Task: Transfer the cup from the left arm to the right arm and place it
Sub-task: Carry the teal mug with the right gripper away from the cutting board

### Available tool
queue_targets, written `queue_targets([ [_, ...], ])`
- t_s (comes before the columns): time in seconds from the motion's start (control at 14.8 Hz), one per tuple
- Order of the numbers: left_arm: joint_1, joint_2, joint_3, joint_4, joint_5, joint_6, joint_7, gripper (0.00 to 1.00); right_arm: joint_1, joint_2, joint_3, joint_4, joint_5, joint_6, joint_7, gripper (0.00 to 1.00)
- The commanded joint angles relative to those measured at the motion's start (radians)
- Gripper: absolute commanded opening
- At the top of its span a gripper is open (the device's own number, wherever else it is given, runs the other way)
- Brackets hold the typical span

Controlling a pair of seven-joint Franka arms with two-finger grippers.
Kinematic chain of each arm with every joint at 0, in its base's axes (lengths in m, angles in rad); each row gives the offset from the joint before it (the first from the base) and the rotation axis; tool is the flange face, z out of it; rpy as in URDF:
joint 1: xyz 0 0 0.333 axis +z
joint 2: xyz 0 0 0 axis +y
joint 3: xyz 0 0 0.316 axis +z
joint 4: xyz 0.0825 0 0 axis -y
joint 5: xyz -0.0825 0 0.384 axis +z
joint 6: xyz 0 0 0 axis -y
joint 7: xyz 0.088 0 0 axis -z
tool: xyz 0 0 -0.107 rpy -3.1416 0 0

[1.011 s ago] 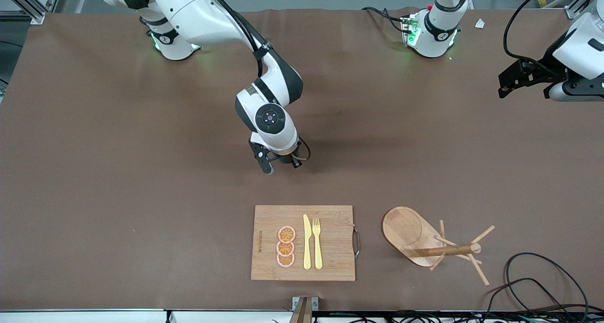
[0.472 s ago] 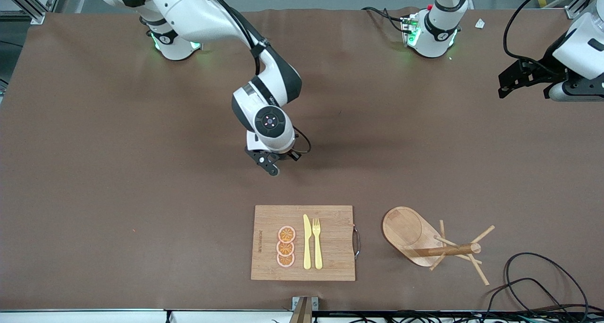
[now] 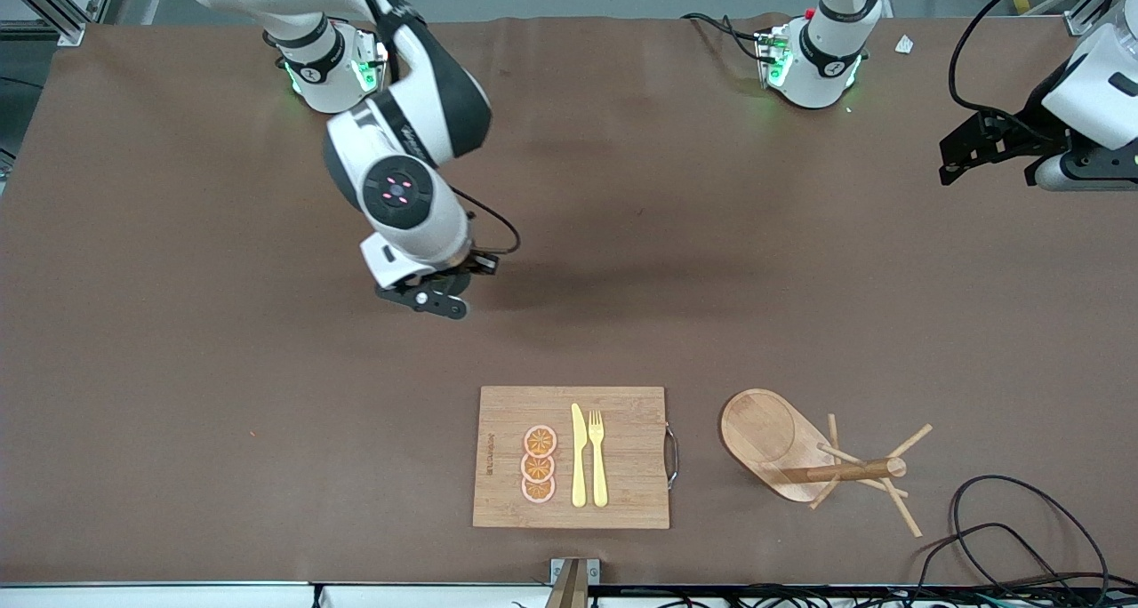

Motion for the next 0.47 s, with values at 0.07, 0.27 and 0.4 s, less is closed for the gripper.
queue_targets([
  [0.07, 0.007, -0.019, -0.001, -0.01, -0.001, 0.008, 0.003, 1.0, -0.142, -0.22, 0.014, -0.25, -0.053, 0.032, -0.318, 0.0],
  [0.27, 0.007, -0.019, 0.0, -0.01, -0.001, 0.008, 0.003, 1.0, -0.234, -0.342, 0.014, -0.407, -0.066, 0.096, -0.509, 0.0],
  [0.4, 0.007, -0.019, 0.0, -0.01, -0.001, 0.008, 0.003, 1.0, -0.262, -0.423, 0.014, -0.577, -0.109, 0.226, -0.59, 0.0],
])
